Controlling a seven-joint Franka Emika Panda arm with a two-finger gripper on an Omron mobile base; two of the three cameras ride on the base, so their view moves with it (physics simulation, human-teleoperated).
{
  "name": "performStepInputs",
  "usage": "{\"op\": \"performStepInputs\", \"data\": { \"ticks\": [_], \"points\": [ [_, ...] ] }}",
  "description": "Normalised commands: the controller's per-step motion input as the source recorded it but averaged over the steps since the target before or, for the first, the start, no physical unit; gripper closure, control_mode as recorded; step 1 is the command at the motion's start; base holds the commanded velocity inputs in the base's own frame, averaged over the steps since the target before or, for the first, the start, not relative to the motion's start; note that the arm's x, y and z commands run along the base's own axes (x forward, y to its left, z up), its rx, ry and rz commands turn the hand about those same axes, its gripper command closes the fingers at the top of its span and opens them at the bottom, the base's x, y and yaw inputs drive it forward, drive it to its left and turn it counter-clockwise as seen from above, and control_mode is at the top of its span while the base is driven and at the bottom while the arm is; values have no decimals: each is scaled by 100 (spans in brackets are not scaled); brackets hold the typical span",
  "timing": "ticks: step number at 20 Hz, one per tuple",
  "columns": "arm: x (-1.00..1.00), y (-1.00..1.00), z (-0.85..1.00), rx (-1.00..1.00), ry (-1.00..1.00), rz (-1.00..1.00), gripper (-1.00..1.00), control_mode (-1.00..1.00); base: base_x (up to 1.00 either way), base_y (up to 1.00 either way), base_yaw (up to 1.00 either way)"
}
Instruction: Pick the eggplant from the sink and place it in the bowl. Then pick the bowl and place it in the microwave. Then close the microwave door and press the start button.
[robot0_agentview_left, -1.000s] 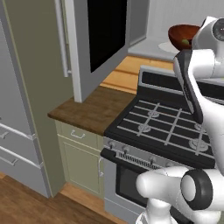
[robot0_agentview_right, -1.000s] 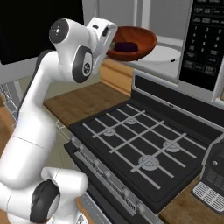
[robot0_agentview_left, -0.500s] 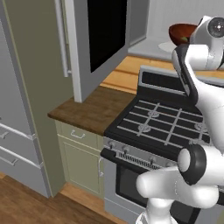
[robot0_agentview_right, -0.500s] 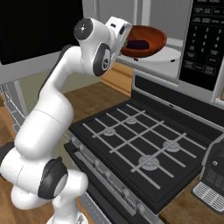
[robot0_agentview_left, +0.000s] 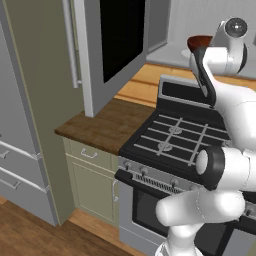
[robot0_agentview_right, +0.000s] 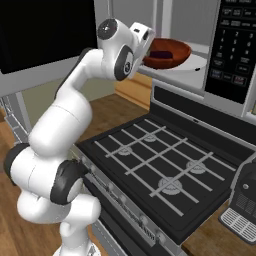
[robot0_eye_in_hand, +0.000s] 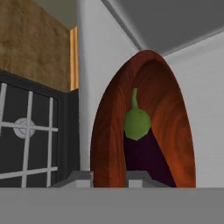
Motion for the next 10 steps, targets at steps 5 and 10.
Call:
{"op": "performStepInputs", "data": {
  "ticks": [5, 10],
  "points": [
    [48, -32, -2, 0, 2, 0, 100, -100, 0, 0, 0],
    [59, -33, 0, 0, 0, 1, 100, -100, 0, 0, 0]
  ]
}}
